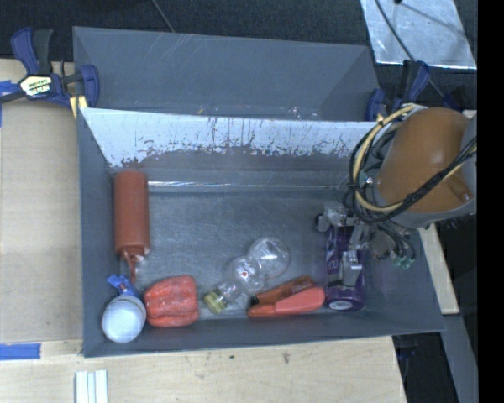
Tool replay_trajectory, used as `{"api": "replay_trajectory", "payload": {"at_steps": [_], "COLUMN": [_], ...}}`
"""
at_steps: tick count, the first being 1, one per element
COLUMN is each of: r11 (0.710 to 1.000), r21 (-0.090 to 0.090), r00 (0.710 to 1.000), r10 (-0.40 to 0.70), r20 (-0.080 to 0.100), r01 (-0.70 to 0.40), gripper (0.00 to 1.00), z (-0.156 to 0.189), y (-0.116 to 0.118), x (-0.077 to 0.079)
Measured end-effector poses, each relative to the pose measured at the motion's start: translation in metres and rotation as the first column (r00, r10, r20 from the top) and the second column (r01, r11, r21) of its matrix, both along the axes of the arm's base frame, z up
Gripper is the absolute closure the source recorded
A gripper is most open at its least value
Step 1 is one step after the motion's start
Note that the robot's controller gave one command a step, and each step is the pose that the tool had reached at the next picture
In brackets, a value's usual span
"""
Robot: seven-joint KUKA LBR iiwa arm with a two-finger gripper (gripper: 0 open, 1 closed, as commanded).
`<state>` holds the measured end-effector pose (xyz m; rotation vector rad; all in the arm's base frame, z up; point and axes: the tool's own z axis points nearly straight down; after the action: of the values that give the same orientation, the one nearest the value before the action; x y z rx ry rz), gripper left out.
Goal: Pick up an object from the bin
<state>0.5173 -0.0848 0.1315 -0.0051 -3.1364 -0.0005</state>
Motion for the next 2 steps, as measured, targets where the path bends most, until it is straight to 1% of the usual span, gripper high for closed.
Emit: {"api": "replay_trajectory", "payload": {"at_steps": [1,2], "r11": [1.000,0.992], "r21": [-0.001,-0.002], "r00": [1.000,0.992], "r10": [0.003,0.125], "r20": [0.008,0.009], "r01": [-0.003,-0.125], "gripper": [0.00,0.00], "z": [0.004,-0.033], "y": [0.000,0.052], "x": [0.002,0.005]}}
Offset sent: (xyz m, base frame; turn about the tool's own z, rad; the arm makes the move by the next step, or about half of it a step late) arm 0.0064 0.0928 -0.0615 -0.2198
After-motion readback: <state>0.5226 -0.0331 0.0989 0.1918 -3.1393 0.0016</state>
